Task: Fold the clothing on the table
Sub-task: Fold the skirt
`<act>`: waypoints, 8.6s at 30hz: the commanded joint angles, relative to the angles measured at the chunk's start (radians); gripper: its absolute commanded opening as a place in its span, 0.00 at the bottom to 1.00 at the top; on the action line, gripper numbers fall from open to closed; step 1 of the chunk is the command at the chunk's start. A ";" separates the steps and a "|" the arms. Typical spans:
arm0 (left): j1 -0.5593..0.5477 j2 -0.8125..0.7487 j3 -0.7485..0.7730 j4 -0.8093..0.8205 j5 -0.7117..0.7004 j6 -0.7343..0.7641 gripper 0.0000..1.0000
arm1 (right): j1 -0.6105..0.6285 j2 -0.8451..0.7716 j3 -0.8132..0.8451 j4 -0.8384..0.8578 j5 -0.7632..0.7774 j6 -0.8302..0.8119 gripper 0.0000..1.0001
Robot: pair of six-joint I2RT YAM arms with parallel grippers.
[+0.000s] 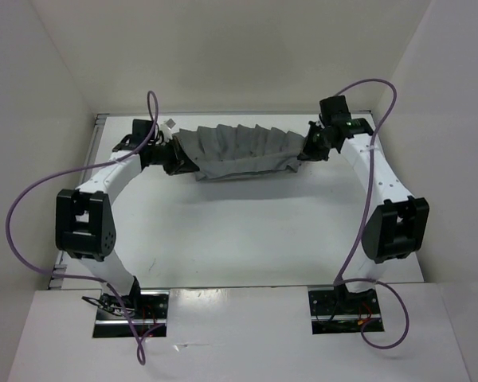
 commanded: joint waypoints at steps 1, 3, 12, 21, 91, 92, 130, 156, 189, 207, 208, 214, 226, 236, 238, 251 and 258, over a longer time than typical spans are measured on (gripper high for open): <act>0.013 -0.165 -0.017 -0.025 0.018 0.059 0.00 | -0.008 -0.111 -0.001 -0.015 -0.096 -0.028 0.00; 0.013 -0.231 -0.139 -0.039 0.003 0.069 0.00 | -0.008 -0.152 -0.073 -0.037 -0.141 -0.015 0.00; -0.056 -0.587 -0.627 -0.102 0.019 -0.025 0.00 | 0.055 -0.347 -0.650 -0.107 -0.395 -0.003 0.00; -0.056 -0.572 -0.499 -0.172 -0.090 -0.082 0.00 | 0.075 -0.313 -0.500 -0.157 -0.337 0.015 0.00; 0.105 -0.305 -0.327 -0.037 -0.235 -0.306 0.00 | 0.046 0.067 -0.075 0.198 -0.216 0.150 0.00; 0.105 -0.270 -0.314 -0.028 -0.235 -0.306 0.00 | 0.046 0.078 -0.040 0.198 -0.207 0.150 0.00; 0.125 -0.271 -0.370 -0.082 -0.234 -0.244 0.17 | 0.074 -0.092 -0.319 0.060 -0.090 0.140 0.00; 0.125 -0.636 -0.540 -0.094 -0.386 -0.336 0.67 | 0.074 -0.237 -0.434 -0.022 0.142 0.066 0.43; 0.112 0.080 -0.072 0.061 -0.464 -0.235 0.21 | 0.003 0.103 -0.165 0.166 -0.149 -0.081 0.53; 0.112 0.053 -0.147 0.079 -0.446 -0.235 0.22 | 0.054 0.195 -0.317 0.218 -0.408 -0.133 0.50; 0.112 0.053 -0.147 0.079 -0.446 -0.235 0.22 | 0.054 0.205 -0.317 0.218 -0.408 -0.133 0.50; 0.112 0.043 -0.170 0.079 -0.436 -0.235 0.22 | 0.054 0.141 -0.308 0.218 -0.281 -0.123 0.50; 0.112 0.043 -0.221 0.107 -0.418 -0.244 0.22 | 0.054 0.167 -0.276 0.218 -0.185 -0.091 0.50; 0.112 0.062 -0.221 0.107 -0.409 -0.244 0.22 | 0.054 0.196 -0.285 0.276 -0.406 -0.091 0.32; 0.112 0.071 -0.221 0.107 -0.409 -0.244 0.21 | 0.054 0.196 -0.285 0.290 -0.432 -0.091 0.08; 0.112 0.091 -0.221 0.107 -0.418 -0.244 0.09 | 0.063 -0.094 -0.363 0.170 -0.333 -0.101 0.00; 0.112 0.100 -0.212 0.098 -0.427 -0.244 0.09 | 0.063 -0.189 -0.440 0.041 -0.310 -0.051 0.00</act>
